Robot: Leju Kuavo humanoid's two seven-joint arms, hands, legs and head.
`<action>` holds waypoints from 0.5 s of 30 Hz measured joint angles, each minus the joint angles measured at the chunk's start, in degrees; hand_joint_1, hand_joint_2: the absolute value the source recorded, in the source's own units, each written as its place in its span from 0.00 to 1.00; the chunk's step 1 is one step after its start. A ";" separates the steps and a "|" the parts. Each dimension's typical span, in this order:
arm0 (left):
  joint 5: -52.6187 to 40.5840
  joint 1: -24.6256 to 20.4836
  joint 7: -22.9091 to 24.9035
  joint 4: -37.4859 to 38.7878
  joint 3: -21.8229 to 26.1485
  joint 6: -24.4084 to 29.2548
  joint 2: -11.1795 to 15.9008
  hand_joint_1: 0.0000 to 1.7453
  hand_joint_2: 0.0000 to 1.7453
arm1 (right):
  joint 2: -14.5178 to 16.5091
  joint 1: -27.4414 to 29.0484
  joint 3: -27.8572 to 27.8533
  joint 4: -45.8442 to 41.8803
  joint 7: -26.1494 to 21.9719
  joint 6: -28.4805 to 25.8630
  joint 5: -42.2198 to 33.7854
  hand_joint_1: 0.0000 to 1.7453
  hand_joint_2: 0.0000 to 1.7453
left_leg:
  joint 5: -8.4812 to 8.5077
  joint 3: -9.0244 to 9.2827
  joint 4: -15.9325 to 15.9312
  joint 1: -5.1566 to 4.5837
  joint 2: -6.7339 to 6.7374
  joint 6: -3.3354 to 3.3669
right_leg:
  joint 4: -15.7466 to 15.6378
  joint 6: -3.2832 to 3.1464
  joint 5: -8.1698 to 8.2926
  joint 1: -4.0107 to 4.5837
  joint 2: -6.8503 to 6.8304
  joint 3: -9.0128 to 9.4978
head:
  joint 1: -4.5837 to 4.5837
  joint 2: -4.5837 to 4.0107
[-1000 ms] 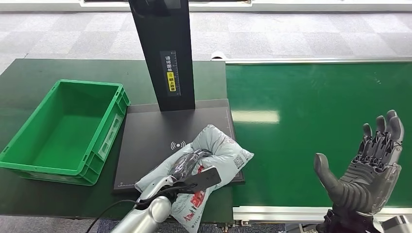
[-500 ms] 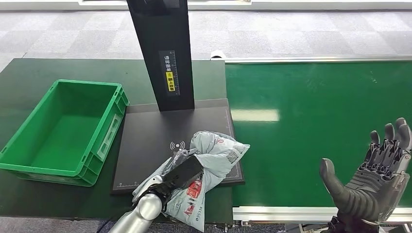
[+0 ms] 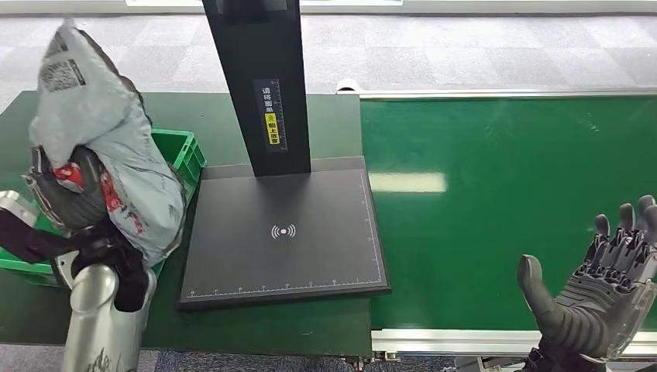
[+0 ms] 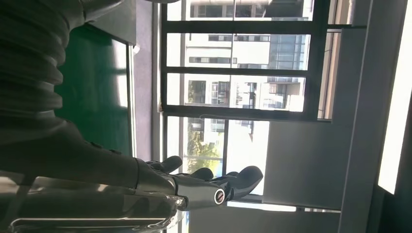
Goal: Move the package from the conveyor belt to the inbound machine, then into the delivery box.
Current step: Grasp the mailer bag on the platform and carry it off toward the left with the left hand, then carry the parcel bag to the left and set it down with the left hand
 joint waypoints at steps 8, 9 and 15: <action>-21.50 -20.94 13.22 31.98 10.49 1.74 8.31 1.00 1.00 | -1.44 -1.67 1.00 1.75 0.76 -0.40 -2.55 0.00 1.00 | 0.18 0.00 0.00 0.00 0.04 -0.04 | 0.08 -0.10 0.16 0.00 0.02 -0.07 | 0.00 0.00; -22.50 -22.83 14.06 36.11 10.93 1.08 9.05 1.00 1.00 | -1.55 -1.86 1.14 1.93 0.92 -0.53 -2.66 0.00 1.00 | 0.18 0.00 0.00 0.00 0.04 -0.04 | 0.09 -0.10 0.16 0.00 0.02 -0.08 | -0.01 0.00; -23.62 -28.13 15.05 50.55 12.00 0.19 11.07 0.96 1.00 | -1.87 -2.47 1.48 2.73 1.33 -0.71 -2.75 0.00 1.00 | 0.17 -0.19 0.02 0.00 0.08 -0.05 | 0.11 -0.11 0.16 0.00 0.08 -0.28 | 0.01 0.00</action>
